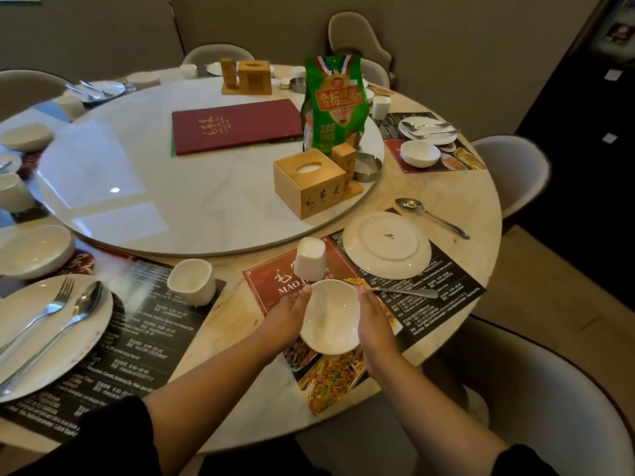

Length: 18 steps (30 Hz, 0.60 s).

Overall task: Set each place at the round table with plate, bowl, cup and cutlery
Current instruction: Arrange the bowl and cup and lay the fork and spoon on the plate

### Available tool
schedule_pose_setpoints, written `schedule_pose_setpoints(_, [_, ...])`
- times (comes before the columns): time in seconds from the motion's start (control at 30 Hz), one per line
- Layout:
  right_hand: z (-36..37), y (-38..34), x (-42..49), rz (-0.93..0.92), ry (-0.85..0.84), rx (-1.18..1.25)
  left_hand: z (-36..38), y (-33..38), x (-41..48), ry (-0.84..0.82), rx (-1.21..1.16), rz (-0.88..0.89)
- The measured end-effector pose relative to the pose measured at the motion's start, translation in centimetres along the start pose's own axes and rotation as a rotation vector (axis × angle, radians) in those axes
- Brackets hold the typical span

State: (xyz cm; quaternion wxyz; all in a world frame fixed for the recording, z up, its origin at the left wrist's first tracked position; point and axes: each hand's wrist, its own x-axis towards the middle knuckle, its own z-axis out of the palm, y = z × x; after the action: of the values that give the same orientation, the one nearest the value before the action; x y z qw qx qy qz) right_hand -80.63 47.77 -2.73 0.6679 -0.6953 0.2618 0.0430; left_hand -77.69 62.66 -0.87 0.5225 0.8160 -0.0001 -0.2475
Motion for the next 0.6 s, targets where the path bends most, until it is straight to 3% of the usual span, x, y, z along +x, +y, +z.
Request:
schedule_pose_setpoints(0.5, [0.5,0.0,-0.8,0.012,-0.009,-0.226,-0.9,-2.0,1.5,-0.006,0.349,0.041])
schedule_pose_setpoints(0.6, [0.6,-0.6,0.1,-0.125,0.116,-0.384,-1.7,-3.3,1.9,0.138,0.454,0.116])
